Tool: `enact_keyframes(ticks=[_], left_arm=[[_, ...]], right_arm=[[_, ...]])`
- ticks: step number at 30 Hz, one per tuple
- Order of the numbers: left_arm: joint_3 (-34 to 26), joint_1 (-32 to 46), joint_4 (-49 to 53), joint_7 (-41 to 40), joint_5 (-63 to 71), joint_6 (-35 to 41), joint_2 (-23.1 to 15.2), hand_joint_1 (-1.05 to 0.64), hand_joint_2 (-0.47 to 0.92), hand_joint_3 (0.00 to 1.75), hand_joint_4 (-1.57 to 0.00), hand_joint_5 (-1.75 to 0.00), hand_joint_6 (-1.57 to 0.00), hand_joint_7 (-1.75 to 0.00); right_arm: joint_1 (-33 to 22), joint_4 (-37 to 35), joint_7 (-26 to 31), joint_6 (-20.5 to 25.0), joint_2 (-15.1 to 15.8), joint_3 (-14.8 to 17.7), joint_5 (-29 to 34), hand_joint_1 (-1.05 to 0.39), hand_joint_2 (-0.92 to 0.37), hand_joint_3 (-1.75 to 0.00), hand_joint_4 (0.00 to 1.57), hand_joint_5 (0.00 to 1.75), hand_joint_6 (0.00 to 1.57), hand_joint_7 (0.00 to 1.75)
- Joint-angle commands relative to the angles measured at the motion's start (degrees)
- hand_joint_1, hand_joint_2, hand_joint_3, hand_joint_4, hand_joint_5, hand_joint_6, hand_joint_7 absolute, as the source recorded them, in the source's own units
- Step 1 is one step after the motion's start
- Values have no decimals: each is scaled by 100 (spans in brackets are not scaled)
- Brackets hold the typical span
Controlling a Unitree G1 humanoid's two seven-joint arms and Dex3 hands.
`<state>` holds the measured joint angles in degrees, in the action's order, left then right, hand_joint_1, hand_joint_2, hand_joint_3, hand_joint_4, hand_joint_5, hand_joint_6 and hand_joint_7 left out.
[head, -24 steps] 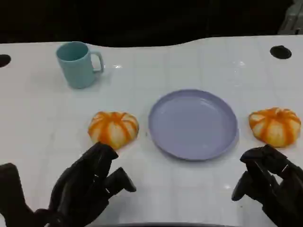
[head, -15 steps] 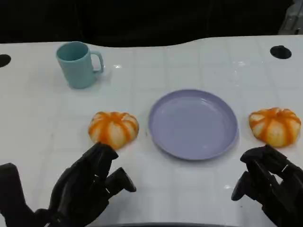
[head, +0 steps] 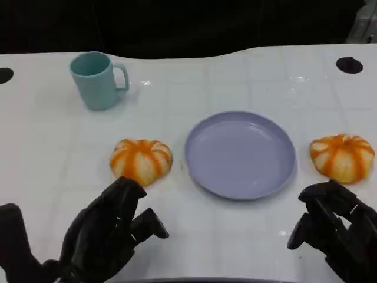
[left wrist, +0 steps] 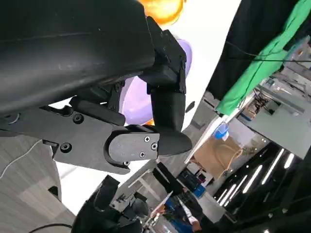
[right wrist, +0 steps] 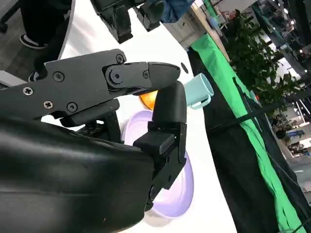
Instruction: Grasp the bread from the table and place it into the plate.
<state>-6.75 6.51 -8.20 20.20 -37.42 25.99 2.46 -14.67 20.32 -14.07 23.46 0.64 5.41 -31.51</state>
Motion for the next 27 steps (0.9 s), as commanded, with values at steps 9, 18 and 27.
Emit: enact_keyframes(ticks=[9,18,27], left_arm=[[449,-79,368,708,1493,-2432,-309,-57,92,19,-51,-113,-59,-45],[735,-525,528,176,3672,-4045,-1071,-43,91,3,-23,-64,-44,-8],[978,-1179,662,-625,5421,-4388,-1681,-24,83,0,-15,-45,-37,0]], right_arm=[[69,-50,-19,-111,18,-40,39,-52,-92,-25,58,174,50,144],[158,-207,-116,-241,16,-45,74,-53,-92,-26,60,174,52,144],[186,-249,-116,-274,33,-48,120,-53,-92,-26,60,174,51,144]])
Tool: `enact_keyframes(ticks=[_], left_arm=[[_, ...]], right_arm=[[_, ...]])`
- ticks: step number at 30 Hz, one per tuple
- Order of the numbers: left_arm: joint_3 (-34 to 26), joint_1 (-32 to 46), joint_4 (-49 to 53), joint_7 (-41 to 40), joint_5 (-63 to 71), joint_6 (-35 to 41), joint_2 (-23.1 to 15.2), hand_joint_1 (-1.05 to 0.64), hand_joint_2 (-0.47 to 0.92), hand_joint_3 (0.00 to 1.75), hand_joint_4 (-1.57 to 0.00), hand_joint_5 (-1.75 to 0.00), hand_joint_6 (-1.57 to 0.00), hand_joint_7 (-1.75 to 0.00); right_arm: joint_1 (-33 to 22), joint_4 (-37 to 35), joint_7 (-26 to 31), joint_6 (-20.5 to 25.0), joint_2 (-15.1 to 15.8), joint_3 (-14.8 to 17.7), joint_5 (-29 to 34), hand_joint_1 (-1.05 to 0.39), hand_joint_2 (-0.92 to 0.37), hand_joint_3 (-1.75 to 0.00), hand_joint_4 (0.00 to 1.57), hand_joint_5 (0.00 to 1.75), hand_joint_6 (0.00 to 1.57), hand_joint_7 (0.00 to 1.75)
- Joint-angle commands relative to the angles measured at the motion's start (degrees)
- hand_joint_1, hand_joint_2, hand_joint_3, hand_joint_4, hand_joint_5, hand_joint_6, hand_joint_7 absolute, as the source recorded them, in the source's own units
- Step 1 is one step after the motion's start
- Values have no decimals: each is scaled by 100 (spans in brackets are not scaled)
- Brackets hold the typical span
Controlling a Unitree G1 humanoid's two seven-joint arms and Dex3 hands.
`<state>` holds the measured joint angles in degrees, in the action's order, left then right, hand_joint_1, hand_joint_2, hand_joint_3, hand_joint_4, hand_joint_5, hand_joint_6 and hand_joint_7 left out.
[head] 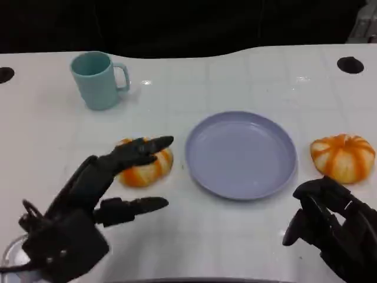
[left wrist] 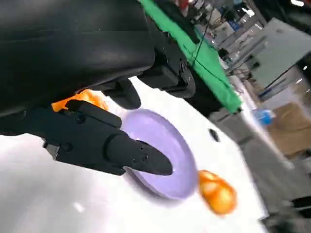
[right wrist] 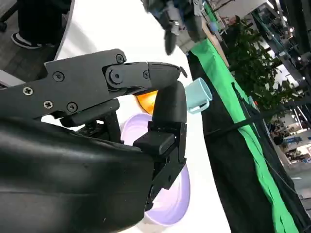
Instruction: Grasp the bread from the table and place it into the plate.
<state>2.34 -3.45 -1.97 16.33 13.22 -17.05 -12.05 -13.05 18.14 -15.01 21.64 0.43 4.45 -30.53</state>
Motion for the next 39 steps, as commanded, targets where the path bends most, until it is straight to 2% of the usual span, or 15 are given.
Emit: enact_keyframes(ticks=[1,5,9,14,18,19,21,23,28,35,37,39], left_arm=[[94,-261,46,-295,501,-92,-294,-22,82,0,-12,-44,-35,0],[288,-611,64,-570,1438,-37,-639,-8,78,0,-3,-41,-30,0],[464,-749,96,-830,2040,72,-779,0,75,0,0,-42,-28,0],[870,-1073,136,-715,3030,698,-916,-3,74,0,0,-43,-27,0],[1014,-1139,109,-662,3151,942,-958,-5,74,1,0,-42,-26,0],[1181,-1337,263,-351,3309,1162,-982,-6,75,1,0,-39,-25,0],[1447,-1673,538,150,3530,1558,-985,-5,77,2,0,-28,-24,-1],[1590,-1875,733,338,3613,1842,-919,-5,78,1,0,-25,-23,-1],[1858,-2262,1302,209,3669,2162,-792,-4,79,1,-2,-22,-23,0],[1969,-2327,1366,140,3583,2231,-841,-4,79,1,-3,-20,-23,0],[2190,-2952,2642,-151,3657,2241,-547,-8,79,0,-2,-20,-22,0],[2328,-3305,3362,-355,3660,2208,-405,-11,79,0,-2,-19,-21,0]], right_arm=[[28,-40,-30,-97,54,51,16,-52,-92,-27,60,174,51,144],[30,-45,-41,-109,69,38,34,-52,-92,-27,59,175,51,144],[28,-33,-16,-90,70,33,37,-52,-92,-27,59,175,50,146],[21,6,34,-67,65,21,59,-53,-92,-26,60,175,50,147],[20,11,47,-66,66,16,60,-53,-92,-25,60,175,50,147],[20,8,38,-84,67,7,70,-53,-92,-26,60,175,50,147],[18,17,45,-85,68,-6,85,-53,-92,-27,60,175,50,147],[17,6,23,-97,66,-7,64,-53,-92,-27,60,175,50,147],[14,3,24,-88,61,-4,47,-52,-92,-28,60,175,49,147],[13,5,26,-85,61,-4,47,-52,-92,-28,60,175,49,147],[20,-15,19,-91,59,5,40,-52,-92,-28,59,175,49,147],[23,-25,17,-95,59,8,35,-52,-92,-27,59,175,49,147]])
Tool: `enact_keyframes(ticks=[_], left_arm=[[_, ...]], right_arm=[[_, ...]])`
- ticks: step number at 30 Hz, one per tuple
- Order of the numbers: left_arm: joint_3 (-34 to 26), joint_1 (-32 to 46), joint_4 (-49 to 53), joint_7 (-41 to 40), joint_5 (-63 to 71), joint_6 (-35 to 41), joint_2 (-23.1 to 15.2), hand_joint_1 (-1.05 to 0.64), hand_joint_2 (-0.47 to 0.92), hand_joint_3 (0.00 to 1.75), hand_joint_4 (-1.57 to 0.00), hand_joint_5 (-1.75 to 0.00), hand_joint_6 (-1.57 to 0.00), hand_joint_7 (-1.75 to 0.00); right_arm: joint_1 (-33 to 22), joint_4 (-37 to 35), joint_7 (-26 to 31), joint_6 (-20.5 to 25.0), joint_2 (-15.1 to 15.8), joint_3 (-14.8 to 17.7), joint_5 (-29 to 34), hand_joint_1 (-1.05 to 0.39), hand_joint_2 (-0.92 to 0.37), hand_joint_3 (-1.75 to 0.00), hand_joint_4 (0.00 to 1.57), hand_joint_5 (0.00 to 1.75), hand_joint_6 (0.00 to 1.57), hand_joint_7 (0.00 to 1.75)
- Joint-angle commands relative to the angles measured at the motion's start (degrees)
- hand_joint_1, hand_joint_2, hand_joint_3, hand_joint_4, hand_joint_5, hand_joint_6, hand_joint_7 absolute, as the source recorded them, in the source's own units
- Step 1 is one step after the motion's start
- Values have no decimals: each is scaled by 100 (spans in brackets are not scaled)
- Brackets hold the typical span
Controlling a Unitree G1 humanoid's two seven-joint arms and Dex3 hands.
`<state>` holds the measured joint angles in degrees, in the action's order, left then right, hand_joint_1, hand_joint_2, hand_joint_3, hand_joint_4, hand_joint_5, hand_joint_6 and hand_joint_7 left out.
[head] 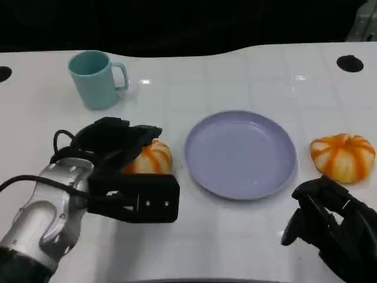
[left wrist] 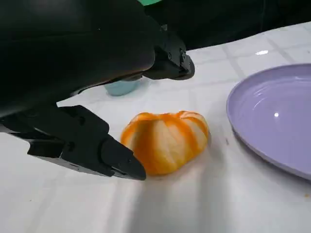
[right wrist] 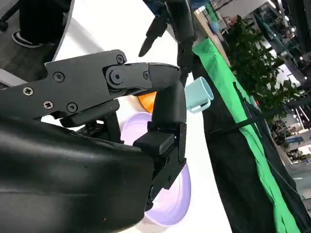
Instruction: Grasp the bread from the table and place it into the plate.
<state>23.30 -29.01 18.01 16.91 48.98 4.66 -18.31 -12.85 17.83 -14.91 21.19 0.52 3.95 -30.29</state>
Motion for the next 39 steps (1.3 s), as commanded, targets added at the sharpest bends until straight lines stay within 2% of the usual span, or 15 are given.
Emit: enact_keyframes(ticks=[1,5,9,14,26,39], left_arm=[[265,-810,1486,-475,54,10,230,-11,79,0,-1,-19,-21,0],[364,-955,1774,-643,-49,-60,239,-12,79,0,-1,-19,-21,0],[486,-1744,3521,-941,-255,-323,673,-18,78,1,-1,-17,-19,0],[636,-2167,4408,-1166,-340,-556,834,-20,80,1,0,-14,-17,0],[847,-2684,5225,-1001,-506,-900,948,-19,83,1,-3,-10,-19,0],[943,-2731,5415,-614,-582,-976,1027,-22,82,1,-7,-6,-19,0]], right_arm=[[4,5,6,-50,50,57,11,-52,-92,-27,59,175,49,148],[4,5,5,-49,48,59,12,-52,-92,-27,59,175,49,148],[5,-39,-20,-65,91,78,35,-52,-92,-27,59,175,50,148],[14,-69,-40,-78,100,80,32,-52,-92,-27,60,175,50,148],[-11,-66,-56,-92,100,77,28,-52,-92,-26,60,175,50,148],[-146,88,-53,-96,123,54,34,-52,-92,-27,60,175,49,148]])
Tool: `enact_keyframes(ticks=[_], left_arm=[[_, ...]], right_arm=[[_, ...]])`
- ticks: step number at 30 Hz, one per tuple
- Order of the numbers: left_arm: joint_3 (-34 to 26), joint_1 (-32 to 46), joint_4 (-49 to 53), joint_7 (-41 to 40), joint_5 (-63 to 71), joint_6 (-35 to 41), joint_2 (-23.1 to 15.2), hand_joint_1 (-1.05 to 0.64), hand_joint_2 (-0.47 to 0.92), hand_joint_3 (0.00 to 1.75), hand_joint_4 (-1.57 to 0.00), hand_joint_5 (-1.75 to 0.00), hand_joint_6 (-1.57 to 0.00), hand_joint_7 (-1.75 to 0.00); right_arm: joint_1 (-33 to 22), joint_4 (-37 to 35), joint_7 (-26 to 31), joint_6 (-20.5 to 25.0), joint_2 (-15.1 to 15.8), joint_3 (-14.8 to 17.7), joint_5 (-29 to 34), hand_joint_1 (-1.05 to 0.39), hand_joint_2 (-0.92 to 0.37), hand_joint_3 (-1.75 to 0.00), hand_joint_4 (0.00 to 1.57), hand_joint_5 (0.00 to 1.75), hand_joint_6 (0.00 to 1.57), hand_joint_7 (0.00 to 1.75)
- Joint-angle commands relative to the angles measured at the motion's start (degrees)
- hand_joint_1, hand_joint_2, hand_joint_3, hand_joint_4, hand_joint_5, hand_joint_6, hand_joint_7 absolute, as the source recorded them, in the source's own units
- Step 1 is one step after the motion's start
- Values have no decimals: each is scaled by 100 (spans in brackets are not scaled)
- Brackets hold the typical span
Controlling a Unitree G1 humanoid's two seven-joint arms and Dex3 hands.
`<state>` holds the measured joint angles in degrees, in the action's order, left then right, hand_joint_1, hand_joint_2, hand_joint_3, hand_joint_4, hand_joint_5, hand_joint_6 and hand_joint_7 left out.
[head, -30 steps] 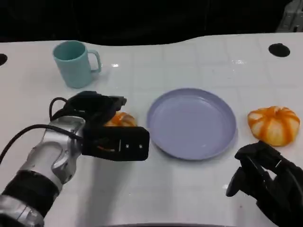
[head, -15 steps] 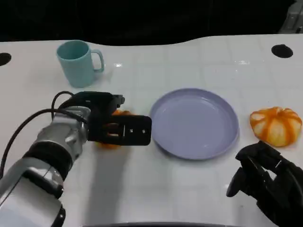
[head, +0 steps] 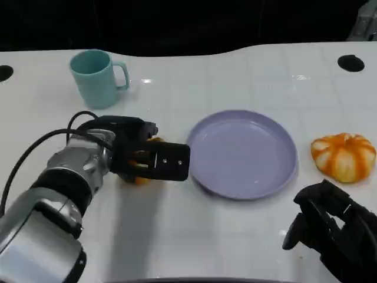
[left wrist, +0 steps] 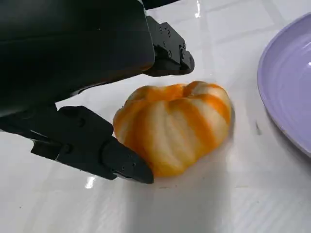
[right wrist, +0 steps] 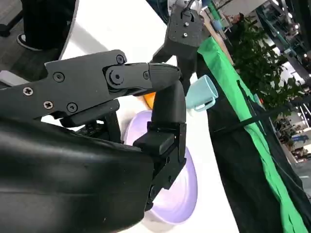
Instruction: Grasp the bread from the table and place it into the plate.
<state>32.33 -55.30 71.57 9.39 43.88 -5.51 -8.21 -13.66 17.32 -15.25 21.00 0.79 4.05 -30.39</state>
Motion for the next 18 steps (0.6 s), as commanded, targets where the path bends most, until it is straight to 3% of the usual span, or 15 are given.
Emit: enact_keyframes(ticks=[1,12,18], left_arm=[[40,-93,67,148,-75,55,31,-23,82,0,-7,-5,-19,0],[91,-11,130,-28,-56,40,80,-20,84,0,-8,-3,-18,0],[141,201,305,-745,-25,2,194,-22,85,0,-14,-5,-22,-2]], right_arm=[[-80,155,-9,-83,96,41,57,-52,-92,-27,60,175,49,148],[-158,236,-10,-57,100,38,8,-52,-92,-27,59,175,49,147],[-258,331,6,-36,104,65,-39,-52,-92,-25,58,174,50,145]])
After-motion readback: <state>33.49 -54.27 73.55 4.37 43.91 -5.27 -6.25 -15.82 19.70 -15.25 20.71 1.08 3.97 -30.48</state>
